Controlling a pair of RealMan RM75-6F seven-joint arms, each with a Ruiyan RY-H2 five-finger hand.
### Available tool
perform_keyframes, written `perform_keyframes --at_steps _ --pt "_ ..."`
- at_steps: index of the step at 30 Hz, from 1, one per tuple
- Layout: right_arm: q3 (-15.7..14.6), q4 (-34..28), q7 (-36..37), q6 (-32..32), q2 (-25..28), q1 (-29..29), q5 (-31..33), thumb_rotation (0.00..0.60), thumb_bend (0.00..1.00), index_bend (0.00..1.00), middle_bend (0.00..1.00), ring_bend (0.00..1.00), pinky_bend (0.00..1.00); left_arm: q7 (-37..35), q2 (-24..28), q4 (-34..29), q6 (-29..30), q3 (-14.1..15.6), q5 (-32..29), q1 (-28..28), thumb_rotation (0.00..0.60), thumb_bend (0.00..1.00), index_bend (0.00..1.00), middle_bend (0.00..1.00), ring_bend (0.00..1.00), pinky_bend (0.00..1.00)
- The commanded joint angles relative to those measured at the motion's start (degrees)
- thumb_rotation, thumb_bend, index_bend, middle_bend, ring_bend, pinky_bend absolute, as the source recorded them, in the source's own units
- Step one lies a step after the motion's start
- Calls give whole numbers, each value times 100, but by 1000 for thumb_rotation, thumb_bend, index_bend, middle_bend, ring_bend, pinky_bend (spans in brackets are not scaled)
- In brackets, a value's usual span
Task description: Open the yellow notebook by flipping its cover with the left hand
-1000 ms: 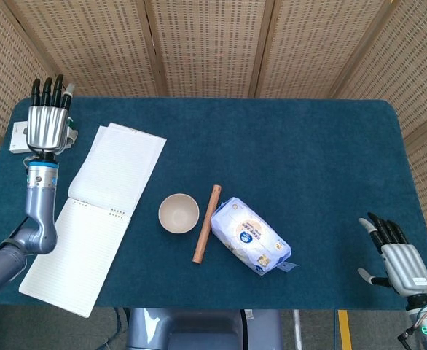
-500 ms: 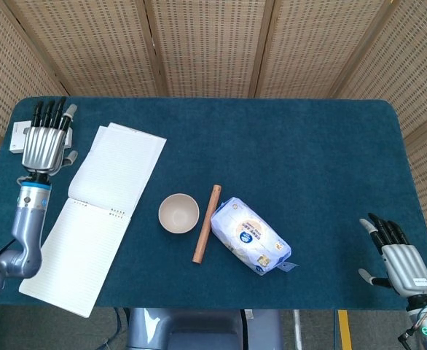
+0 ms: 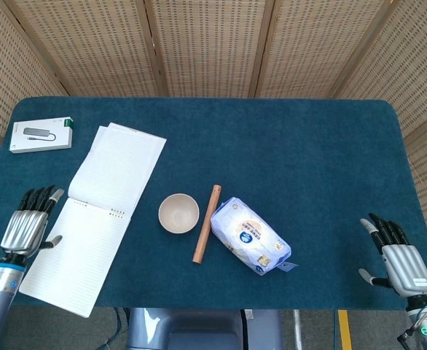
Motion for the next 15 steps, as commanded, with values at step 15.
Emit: perform_keyframes --at_steps 15 --pt "-13 0 -35 -7 -7 2 -29 600 232 16 0 0 25 -278 -415 563 933 197 664 720 600 203 0 0 0 0"
